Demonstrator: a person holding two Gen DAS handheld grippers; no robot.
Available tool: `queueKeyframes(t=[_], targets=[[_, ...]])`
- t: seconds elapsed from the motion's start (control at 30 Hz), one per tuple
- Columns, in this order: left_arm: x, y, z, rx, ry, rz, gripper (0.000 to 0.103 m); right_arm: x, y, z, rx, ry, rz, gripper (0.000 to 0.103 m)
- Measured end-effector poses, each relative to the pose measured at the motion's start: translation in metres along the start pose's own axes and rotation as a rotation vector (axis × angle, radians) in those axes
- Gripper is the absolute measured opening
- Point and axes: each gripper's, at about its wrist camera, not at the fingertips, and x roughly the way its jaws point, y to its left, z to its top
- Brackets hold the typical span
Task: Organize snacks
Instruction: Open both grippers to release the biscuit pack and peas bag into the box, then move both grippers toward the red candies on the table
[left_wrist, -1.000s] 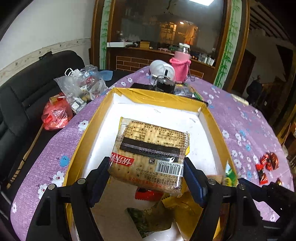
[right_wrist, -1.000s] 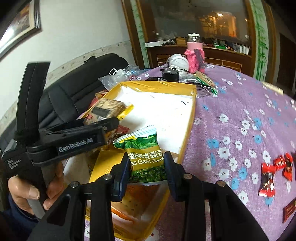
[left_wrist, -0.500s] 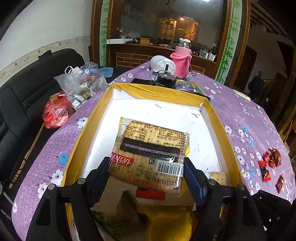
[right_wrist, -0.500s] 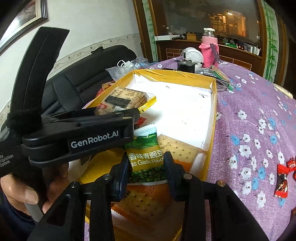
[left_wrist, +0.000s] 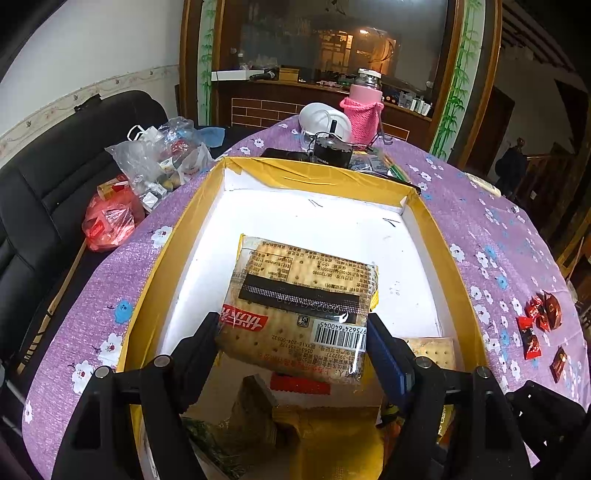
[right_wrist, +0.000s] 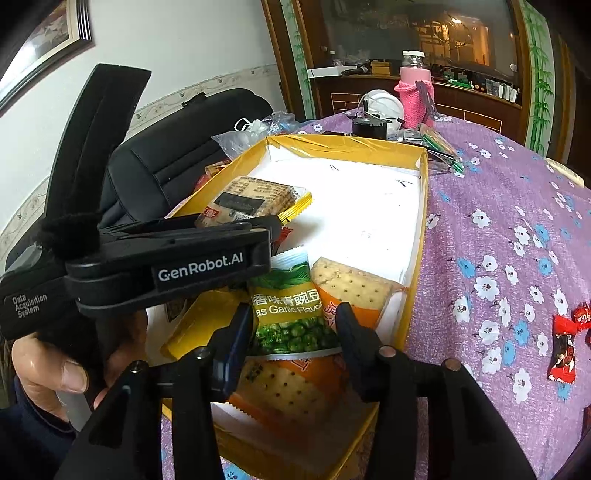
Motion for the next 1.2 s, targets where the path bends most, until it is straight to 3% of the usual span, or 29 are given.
queueKeyframes(t=[0.4, 0.73, 1.2], targets=[[0.001, 0.001, -0.001, -0.005, 0.01, -0.023, 0.083, -0.031, -0.009, -0.002, 0.034, -0.053, 0.012, 0.048], [-0.01, 0.003, 0.0, -0.024, -0.046, -0.031, 0.09, -0.064, -0.049, -0.003, 0.132, -0.115, -0.006, 0.049], [-0.04, -0.02, 0.005, 0.017, -0.098, -0.032, 0.09, -0.091, -0.101, -0.02, 0.285, -0.152, -0.038, 0.05]])
